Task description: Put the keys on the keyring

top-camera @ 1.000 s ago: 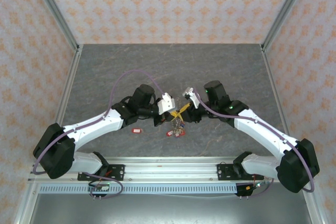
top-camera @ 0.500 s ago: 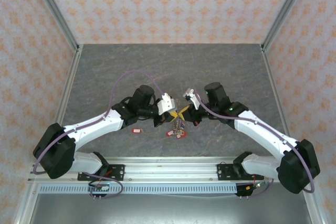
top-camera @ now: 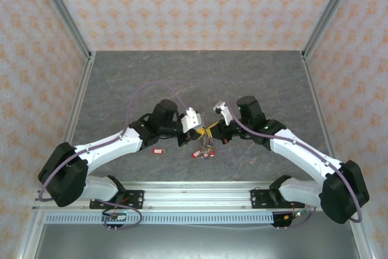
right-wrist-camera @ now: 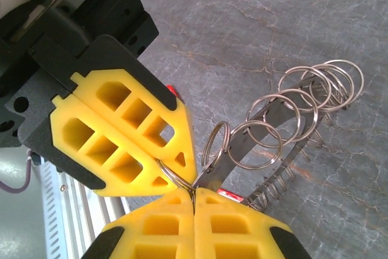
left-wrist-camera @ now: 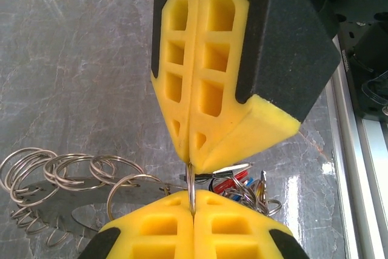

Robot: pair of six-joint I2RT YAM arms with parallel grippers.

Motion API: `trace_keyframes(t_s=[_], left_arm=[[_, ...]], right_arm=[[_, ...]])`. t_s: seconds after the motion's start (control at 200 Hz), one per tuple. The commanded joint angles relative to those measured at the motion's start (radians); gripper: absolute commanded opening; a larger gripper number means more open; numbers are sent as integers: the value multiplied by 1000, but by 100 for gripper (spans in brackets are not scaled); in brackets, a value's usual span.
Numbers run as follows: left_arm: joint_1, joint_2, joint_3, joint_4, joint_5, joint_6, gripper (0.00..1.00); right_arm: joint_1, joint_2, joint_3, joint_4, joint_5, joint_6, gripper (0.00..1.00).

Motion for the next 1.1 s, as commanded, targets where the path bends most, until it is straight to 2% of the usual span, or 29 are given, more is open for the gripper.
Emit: trace_keyframes(t_s=[0.0, 0.32, 0.566, 0.706, 0.966, 1.096], left_arm=[[-6, -44, -11, 143, 26, -11, 0], [-6, -29, -62, 254, -5, -48, 0], [-6, -17, -74, 254, 2, -46, 0], [-5, -23, -86, 263, 4, -49, 0], [-6, -8, -89, 304, 7, -51, 0], [-6, -2, -91, 325, 4, -55, 0]], right_arm=[[-30, 24, -38, 93, 14, 129, 0], [-61, 53, -101, 183, -14, 253, 0], [-67, 78, -118, 212, 5, 281, 0], [-91, 110, -91, 175, 38, 322, 0], [-92, 232, -23, 116, -89, 352, 0], [-93, 278, 25, 31, -94, 327, 0]])
